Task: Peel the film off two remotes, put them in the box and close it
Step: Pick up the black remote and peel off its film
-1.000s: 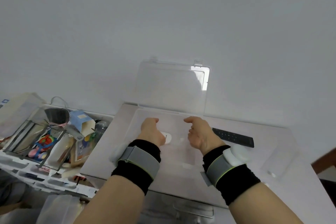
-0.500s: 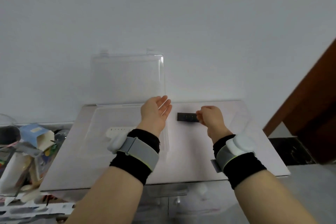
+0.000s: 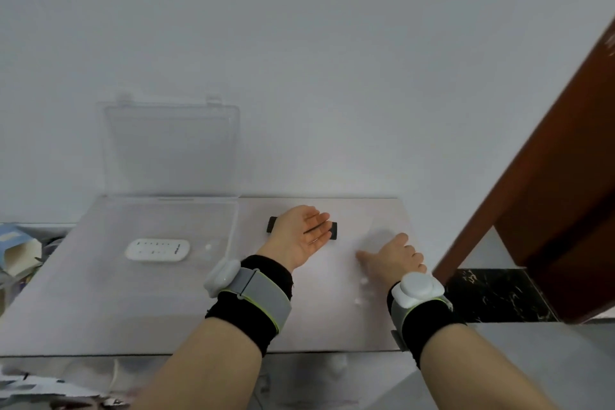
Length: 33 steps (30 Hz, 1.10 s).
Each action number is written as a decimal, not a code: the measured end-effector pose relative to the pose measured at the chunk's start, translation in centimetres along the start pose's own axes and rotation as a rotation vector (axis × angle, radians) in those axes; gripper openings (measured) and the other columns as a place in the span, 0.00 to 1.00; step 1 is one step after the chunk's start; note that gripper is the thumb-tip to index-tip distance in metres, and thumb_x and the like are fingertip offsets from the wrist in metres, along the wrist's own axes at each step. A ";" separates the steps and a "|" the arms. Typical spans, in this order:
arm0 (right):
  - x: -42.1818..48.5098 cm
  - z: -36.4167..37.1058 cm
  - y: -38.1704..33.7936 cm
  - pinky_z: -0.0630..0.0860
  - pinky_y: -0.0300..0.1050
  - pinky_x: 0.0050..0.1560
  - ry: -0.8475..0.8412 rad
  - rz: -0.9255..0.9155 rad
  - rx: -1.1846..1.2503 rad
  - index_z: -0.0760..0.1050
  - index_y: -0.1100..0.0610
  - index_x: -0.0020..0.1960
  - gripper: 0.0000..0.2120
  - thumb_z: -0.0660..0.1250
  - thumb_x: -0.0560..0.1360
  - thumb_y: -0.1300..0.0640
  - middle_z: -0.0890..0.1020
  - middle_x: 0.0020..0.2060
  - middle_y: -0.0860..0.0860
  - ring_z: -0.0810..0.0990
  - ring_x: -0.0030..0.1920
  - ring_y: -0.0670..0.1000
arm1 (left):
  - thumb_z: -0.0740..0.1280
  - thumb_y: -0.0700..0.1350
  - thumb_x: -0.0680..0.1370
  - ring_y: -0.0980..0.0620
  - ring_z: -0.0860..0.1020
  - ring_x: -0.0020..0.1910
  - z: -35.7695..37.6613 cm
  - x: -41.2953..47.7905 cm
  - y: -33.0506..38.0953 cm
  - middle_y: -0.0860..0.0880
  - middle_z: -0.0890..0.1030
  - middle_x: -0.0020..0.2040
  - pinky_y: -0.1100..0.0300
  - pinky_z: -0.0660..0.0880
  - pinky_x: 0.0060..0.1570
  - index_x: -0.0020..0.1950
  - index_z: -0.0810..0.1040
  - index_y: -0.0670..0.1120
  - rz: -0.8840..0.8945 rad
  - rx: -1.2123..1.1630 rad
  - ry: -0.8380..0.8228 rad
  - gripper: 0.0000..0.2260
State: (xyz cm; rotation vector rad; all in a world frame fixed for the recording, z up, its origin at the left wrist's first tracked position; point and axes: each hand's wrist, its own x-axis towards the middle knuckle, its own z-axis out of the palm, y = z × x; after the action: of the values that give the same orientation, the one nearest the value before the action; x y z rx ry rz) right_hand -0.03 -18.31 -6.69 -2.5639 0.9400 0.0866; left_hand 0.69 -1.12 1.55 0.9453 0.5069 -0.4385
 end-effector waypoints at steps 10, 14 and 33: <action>1.5 -1.1 -1.2 0.76 0.48 0.45 -0.293 -0.142 0.952 0.73 0.59 0.55 0.14 0.68 0.75 0.51 0.82 0.34 0.51 0.76 0.36 0.52 | 0.64 0.42 0.79 0.46 0.77 0.45 0.0 1.6 -2.5 0.44 0.80 0.48 0.52 0.77 0.52 0.52 0.76 0.40 0.076 0.025 0.188 0.06; -0.1 -2.8 -4.1 0.69 0.38 0.34 -0.442 -0.324 1.033 0.79 0.61 0.49 0.14 0.61 0.80 0.51 0.78 0.29 0.49 0.72 0.29 0.46 | 0.65 0.56 0.78 0.44 0.74 0.59 0.6 1.5 -2.4 0.44 0.76 0.59 0.50 0.72 0.62 0.62 0.76 0.44 0.067 0.126 0.104 0.19; -3.7 -1.5 -11.5 0.72 0.46 0.43 -0.225 -0.234 1.094 0.69 0.55 0.35 0.14 0.67 0.75 0.49 0.73 0.32 0.48 0.72 0.35 0.50 | 0.68 0.46 0.79 0.43 0.76 0.64 -2.7 1.6 2.5 0.46 0.82 0.56 0.47 0.71 0.66 0.55 0.77 0.46 0.234 0.011 -0.017 0.07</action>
State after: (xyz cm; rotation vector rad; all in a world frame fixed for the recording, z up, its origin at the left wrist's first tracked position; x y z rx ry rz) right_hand 4.24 -8.73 -0.54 -1.5720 0.3940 -0.1636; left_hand 2.76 2.21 0.95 0.9979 0.3732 -0.2375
